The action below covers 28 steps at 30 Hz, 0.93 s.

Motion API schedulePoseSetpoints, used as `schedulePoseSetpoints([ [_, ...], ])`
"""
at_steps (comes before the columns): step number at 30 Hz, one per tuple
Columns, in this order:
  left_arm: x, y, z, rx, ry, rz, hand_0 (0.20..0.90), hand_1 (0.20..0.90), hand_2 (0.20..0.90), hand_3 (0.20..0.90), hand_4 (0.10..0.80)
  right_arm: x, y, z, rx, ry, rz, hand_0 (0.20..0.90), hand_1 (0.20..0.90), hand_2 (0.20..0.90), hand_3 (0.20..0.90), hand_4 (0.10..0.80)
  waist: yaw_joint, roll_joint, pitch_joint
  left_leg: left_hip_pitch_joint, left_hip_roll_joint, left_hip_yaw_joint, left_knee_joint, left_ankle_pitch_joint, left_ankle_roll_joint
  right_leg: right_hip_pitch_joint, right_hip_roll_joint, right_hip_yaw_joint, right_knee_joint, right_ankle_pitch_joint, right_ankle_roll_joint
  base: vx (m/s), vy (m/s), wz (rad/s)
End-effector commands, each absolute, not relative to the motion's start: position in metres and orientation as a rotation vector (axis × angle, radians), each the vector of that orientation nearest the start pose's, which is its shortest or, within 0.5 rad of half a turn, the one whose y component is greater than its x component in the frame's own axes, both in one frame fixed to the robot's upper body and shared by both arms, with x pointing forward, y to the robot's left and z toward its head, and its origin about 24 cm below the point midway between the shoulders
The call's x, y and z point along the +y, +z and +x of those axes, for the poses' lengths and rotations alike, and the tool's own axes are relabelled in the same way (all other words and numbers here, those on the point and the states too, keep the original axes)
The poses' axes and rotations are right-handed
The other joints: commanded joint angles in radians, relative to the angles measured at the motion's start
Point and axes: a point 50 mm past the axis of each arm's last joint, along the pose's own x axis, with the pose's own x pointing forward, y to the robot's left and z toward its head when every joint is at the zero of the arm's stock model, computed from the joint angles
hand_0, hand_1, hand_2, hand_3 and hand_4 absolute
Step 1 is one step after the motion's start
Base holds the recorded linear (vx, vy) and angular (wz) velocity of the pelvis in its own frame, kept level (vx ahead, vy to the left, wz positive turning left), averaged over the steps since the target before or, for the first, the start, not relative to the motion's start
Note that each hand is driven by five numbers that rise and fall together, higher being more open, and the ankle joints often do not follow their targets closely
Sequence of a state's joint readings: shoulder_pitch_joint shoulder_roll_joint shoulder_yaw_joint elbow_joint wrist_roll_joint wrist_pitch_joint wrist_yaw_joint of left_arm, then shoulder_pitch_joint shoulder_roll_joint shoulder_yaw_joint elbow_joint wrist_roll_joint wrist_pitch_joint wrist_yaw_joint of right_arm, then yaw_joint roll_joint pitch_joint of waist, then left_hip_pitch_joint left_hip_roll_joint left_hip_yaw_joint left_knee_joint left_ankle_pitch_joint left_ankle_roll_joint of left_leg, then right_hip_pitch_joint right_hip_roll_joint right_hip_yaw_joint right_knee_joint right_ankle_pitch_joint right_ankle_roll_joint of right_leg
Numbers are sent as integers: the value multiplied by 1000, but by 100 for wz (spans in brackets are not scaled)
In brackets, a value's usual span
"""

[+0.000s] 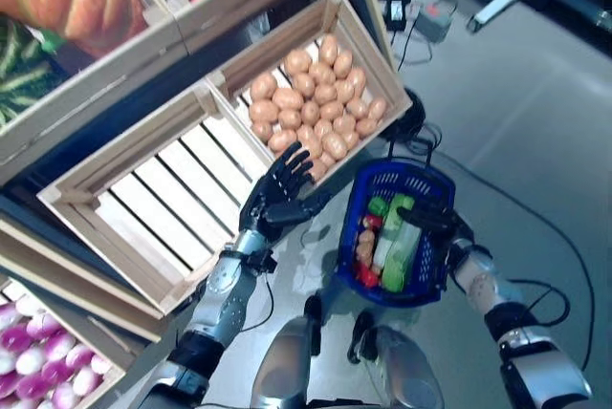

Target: Put vegetables into the basket

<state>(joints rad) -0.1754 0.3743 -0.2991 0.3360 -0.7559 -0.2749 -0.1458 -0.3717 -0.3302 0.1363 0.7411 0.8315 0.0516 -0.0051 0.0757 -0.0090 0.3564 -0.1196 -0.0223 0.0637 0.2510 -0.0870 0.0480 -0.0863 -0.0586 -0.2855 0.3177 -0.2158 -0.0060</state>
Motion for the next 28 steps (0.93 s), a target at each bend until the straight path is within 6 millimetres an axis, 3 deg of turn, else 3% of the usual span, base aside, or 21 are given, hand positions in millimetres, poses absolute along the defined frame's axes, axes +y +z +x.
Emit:
schedulePoseSetpoints([
  [1, 161, 28, 268, -53, -308, -335, 900, 900, 900, 900, 800, -208, -6, 303, 297, -52, 436, 900, 900, 900, 900, 800, 14, 9, -179, 99, -36, -2, -132, 10, 8, 102, 15, -15, -151, 102, -36, 91, 25, 0],
  [11, 157, -28, 235, 163, -285, -268, 900, 900, 900, 900, 800, -176, -51, 263, 427, 20, 410, 900, 900, 900, 900, 800, 10, 3, -261, 209, -26, -17, -338, 78, 12, 198, 34, 7, -356, 203, -3, 45, 19, 0],
  [18, 159, -85, 205, 436, -182, -247, 900, 900, 900, 900, 800, -136, -84, 222, 537, 60, 594, 900, 900, 900, 900, 800, -24, 6, -291, 189, -29, -20, -338, 76, 16, 200, 30, 19, -405, 235, 12, 9, 35, 1],
  [23, 162, -105, 185, 539, -145, -247, 900, 900, 900, 900, 800, -121, -109, 185, 688, 65, 613, 900, 900, 900, 900, 800, -44, 12, -290, 194, -28, -2, -338, 70, 21, 202, 25, 23, -405, 230, 15, 17, 26, 3],
  [26, 160, -110, 182, 573, -162, -212, 900, 900, 900, 900, 800, -118, -119, 172, 766, 64, 620, 900, 900, 900, 900, 800, -46, 17, -287, 196, -30, -6, -338, 69, 21, 207, 24, 17, -405, 224, 16, 0, 0, 0],
  [28, 159, -110, 183, 574, -168, -208, 900, 900, 900, 900, 800, -119, -118, 174, 755, 60, 608, 900, 900, 900, 900, 800, -45, 17, -286, 199, -31, -9, -338, 70, 20, 210, 23, 15, -405, 223, 16, 9, -3, 2],
])
